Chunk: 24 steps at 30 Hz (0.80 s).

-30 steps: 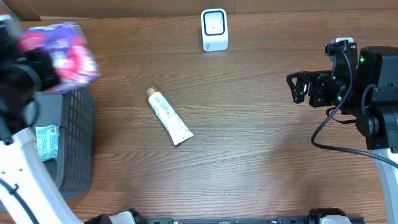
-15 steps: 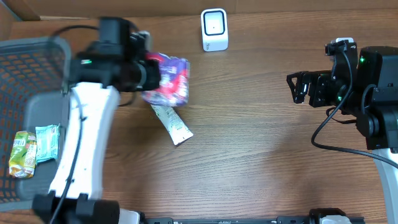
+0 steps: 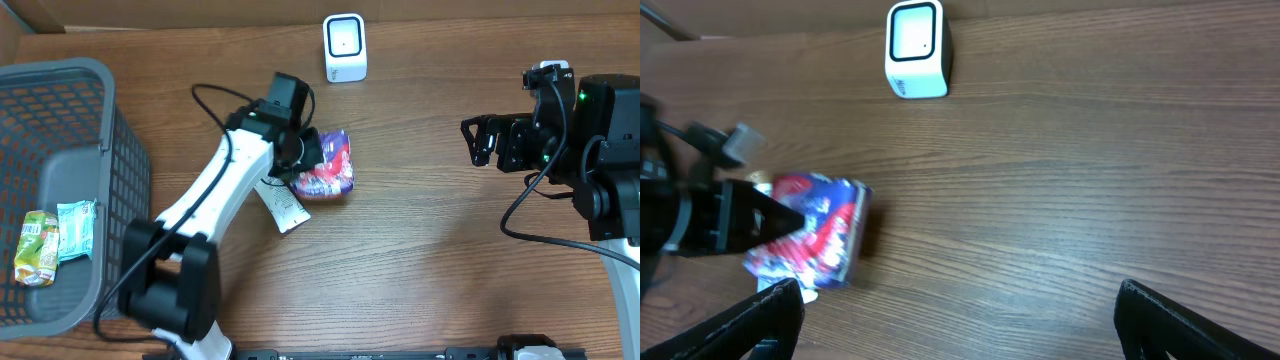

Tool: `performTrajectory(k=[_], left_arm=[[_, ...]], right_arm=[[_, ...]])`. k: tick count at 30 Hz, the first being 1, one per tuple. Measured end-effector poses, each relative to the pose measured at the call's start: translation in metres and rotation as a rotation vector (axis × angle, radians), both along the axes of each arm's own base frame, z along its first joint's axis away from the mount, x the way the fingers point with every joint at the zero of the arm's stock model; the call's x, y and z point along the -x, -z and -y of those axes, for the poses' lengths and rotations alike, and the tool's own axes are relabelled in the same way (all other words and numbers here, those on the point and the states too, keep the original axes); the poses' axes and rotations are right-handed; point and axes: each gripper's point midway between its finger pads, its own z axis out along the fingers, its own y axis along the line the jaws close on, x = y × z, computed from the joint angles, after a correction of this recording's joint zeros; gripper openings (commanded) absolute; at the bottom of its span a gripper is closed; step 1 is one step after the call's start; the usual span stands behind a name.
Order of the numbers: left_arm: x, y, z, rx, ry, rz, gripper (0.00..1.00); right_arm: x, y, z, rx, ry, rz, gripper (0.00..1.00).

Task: Scan the item barcode
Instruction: 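Lower the purple pack beside the tube and open the left gripper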

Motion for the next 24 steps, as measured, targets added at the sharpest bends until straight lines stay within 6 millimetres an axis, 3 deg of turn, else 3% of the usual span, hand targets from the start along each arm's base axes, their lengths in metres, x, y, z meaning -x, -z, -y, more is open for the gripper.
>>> performTrajectory(k=[3,4,6,8,9,19,24], left_arm=[[0.013,0.021,-0.007,-0.029,-0.050,-0.102,0.06],[0.017,0.024,-0.008,-0.037,-0.056,-0.119,0.15],[0.025,0.028,-0.014,-0.058,-0.061,-0.155,0.52],[0.028,0.028,-0.016,-0.065,-0.067,-0.171,0.69],[0.030,0.029,-0.018,-0.072,-0.067,-0.180,0.72],[0.049,0.027,-0.058,-0.125,-0.107,-0.297,0.70],[0.040,0.000,-0.076,-0.142,-0.116,-0.239,0.73]], right_arm=[[0.000,0.000,0.000,-0.001,0.000,-0.001,1.00],[0.000,0.000,0.000,0.000,0.000,0.000,1.00],[0.000,0.000,0.000,0.000,-0.001,0.000,1.00],[0.000,0.000,0.000,0.000,0.000,-0.001,1.00],[0.000,0.000,0.000,0.000,0.000,0.000,1.00],[0.000,0.000,0.000,0.000,0.000,0.000,1.00],[0.000,0.000,0.000,0.000,0.000,0.000,1.00]])
